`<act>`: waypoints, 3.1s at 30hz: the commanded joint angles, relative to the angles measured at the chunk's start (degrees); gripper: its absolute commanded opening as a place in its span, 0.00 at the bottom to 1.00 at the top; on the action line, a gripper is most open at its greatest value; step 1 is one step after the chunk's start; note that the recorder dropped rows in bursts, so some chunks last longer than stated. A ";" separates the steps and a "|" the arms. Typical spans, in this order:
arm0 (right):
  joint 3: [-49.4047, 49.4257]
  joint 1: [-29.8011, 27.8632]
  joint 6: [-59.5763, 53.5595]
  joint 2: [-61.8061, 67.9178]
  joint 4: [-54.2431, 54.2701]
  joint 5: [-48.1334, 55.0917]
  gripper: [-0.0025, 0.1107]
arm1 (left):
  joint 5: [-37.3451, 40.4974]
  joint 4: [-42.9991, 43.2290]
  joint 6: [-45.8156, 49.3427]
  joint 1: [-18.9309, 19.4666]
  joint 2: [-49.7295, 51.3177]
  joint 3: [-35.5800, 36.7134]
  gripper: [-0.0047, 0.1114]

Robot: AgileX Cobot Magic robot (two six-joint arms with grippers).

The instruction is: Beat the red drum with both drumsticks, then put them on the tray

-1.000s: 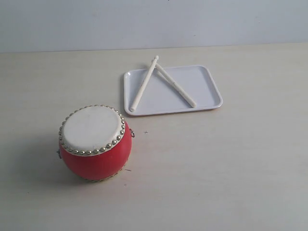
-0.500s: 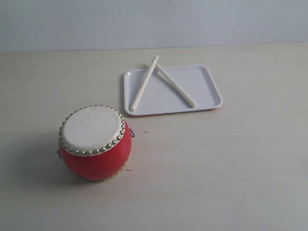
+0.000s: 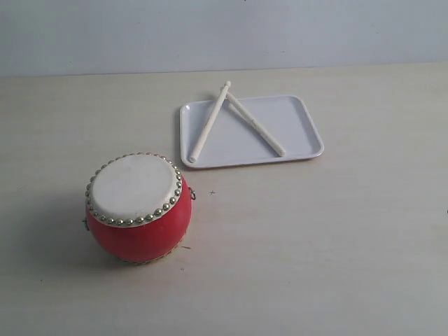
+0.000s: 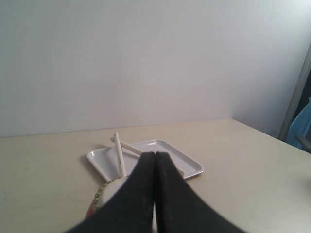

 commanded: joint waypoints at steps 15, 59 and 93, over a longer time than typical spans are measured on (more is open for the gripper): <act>0.23 0.02 1.53 -0.34 0.30 6.65 0.02 | -4.66 0.55 -0.05 0.05 -0.38 0.19 0.04; 0.23 0.02 1.37 -0.34 2.67 7.22 0.02 | 5.19 -93.53 97.87 0.05 -0.38 0.19 0.04; 0.23 0.02 1.08 -0.34 2.83 7.21 0.02 | 14.93 -90.29 95.21 16.93 -0.38 0.19 0.04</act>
